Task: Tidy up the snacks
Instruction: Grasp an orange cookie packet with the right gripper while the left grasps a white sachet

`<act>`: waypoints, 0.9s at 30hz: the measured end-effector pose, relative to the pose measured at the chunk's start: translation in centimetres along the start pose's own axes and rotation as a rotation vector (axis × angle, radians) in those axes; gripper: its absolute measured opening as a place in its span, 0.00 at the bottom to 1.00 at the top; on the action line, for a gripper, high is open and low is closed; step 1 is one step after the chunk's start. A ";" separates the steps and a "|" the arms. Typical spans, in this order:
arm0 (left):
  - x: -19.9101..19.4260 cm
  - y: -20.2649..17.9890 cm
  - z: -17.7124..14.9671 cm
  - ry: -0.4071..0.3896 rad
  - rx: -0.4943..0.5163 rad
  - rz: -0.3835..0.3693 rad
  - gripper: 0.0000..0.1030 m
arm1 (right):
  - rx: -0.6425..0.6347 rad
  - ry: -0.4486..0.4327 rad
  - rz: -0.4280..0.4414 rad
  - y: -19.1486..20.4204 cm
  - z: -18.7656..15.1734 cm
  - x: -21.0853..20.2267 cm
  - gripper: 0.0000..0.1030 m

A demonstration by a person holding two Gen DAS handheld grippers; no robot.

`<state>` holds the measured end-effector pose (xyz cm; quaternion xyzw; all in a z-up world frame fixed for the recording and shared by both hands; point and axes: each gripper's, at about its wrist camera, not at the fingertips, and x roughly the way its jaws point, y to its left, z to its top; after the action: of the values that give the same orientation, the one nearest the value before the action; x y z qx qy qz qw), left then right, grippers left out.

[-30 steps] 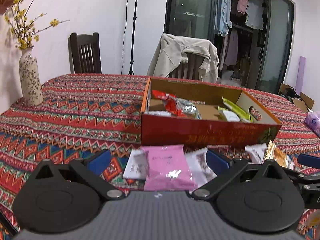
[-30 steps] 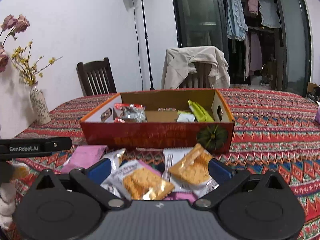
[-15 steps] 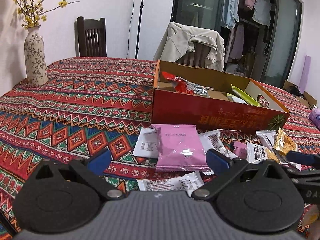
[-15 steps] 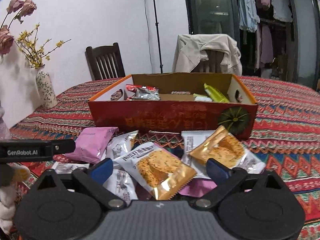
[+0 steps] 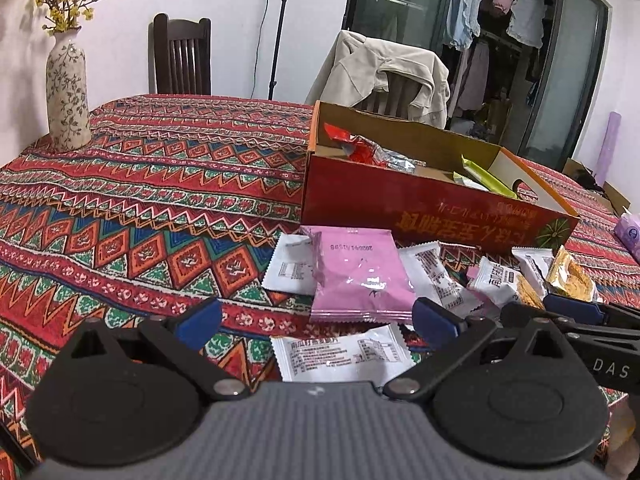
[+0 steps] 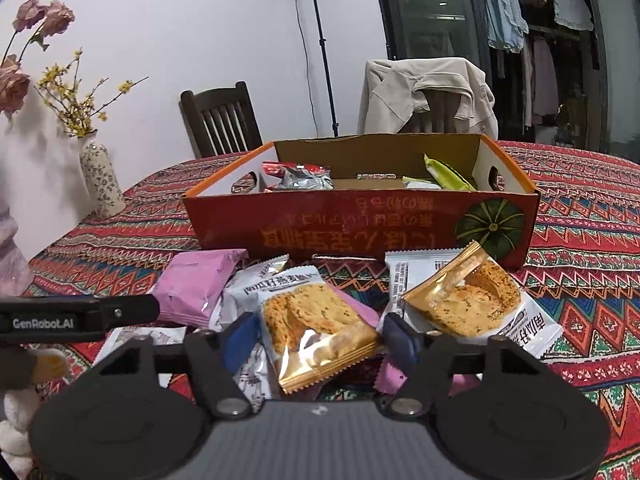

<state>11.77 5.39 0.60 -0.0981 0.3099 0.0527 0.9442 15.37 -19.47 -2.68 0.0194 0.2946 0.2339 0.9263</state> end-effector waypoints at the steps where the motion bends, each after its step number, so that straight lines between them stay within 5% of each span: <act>1: 0.0 0.1 0.0 0.001 -0.002 0.002 1.00 | 0.001 -0.001 0.007 0.0 -0.1 -0.1 0.58; 17: -0.4 -1.3 -0.8 0.036 0.023 0.008 1.00 | -0.004 -0.096 -0.036 -0.1 -0.9 -3.2 0.52; 27: 0.8 -3.0 -1.6 0.088 0.069 0.085 1.00 | -0.006 -0.126 -0.032 -0.5 -1.3 -4.4 0.52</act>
<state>11.94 2.14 -0.71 -0.0546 0.3565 0.0776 0.9295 11.73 -21.99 -1.50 0.0265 0.2355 0.2184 0.9466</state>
